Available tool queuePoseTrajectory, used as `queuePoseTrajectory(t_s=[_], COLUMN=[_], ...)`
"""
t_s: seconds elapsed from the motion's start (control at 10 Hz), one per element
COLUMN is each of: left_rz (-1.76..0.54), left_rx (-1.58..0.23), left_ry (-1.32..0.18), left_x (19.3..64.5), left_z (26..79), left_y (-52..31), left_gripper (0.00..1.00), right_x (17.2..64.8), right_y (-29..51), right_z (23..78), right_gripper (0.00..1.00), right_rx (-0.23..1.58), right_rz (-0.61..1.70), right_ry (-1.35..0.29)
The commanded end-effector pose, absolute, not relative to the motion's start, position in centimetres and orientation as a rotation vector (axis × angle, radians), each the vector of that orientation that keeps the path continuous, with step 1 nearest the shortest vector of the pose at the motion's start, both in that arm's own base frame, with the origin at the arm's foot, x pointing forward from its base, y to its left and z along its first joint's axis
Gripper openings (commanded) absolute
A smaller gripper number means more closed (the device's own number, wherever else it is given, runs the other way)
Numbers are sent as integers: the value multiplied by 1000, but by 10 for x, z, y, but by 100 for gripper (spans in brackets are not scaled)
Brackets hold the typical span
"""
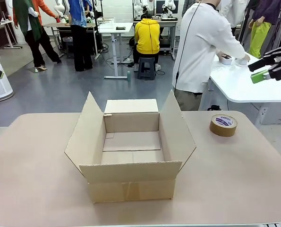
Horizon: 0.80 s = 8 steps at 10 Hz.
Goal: Wrap the clocks to prevent damage.
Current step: Open the side flaps of the Package Box.
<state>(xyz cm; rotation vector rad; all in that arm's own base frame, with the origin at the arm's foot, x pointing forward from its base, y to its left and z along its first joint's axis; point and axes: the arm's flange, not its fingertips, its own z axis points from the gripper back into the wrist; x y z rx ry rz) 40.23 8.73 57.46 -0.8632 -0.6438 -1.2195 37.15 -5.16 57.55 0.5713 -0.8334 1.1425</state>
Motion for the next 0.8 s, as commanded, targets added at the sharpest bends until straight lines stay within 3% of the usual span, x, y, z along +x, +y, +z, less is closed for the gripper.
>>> queuePoseTrajectory(t_s=[0.0,0.1,0.7], left_rz=[-1230,-1219,-1213], left_rx=[-815,-863,-852], left_ry=[-640,-644,-632], left_x=[397,402,402], left_z=[572,575,573], left_y=[84,87,87], left_gripper=[100,100,100], right_x=[373,372,372], right_y=[-52,-52,-52], right_z=[568,575,575], right_gripper=[100,100,100], right_rx=[492,571,571], right_rz=[1127,1142,1142], right_ry=[-809,-833,-833])
